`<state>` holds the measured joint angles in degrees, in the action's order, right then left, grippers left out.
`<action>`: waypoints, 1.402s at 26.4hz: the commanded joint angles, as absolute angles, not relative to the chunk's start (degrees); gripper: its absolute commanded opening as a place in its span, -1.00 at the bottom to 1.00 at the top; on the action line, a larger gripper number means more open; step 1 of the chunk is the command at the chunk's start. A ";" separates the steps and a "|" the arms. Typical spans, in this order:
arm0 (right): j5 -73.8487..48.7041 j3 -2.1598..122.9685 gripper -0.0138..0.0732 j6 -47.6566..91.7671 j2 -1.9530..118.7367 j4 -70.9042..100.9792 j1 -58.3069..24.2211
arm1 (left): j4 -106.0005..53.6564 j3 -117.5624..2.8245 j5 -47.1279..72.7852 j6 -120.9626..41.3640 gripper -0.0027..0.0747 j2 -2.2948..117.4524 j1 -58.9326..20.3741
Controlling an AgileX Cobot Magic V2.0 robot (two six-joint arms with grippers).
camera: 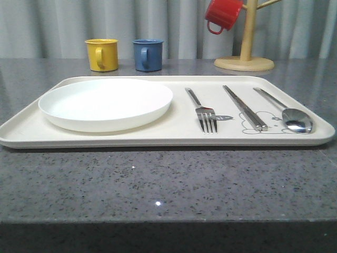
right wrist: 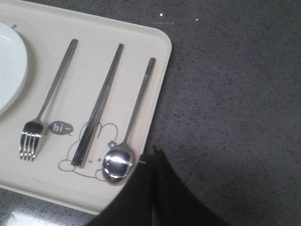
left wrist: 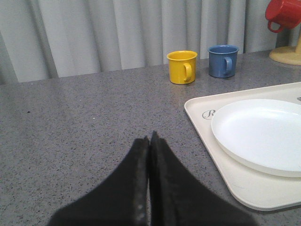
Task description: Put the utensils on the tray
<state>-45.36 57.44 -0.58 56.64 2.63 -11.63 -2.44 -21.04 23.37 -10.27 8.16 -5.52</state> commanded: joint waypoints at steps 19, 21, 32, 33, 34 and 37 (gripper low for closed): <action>-19.58 22.02 -0.84 0.36 10.46 -1.18 -11.40 | -3.10 -22.61 18.59 -9.58 -0.98 8.76 -5.42; -19.58 22.02 -0.84 0.36 10.46 -1.18 -11.40 | -3.10 -22.61 18.59 -9.58 -0.98 8.76 -5.42; -19.63 22.02 -0.84 0.36 10.46 -1.18 -11.40 | -3.10 -22.61 18.59 -9.58 -0.98 8.76 -5.42; -19.63 22.02 -0.84 0.36 10.46 -1.18 -11.40 | -3.10 -22.61 18.59 -9.58 -0.98 8.76 -5.42; -19.63 22.02 -0.84 0.36 10.46 -1.18 -11.40 | -3.10 -22.61 18.59 -9.58 -0.98 8.76 -5.42; -19.63 22.02 -0.84 0.36 10.46 -1.18 -11.40 | -3.10 -22.61 18.59 -9.58 -0.98 8.76 -5.42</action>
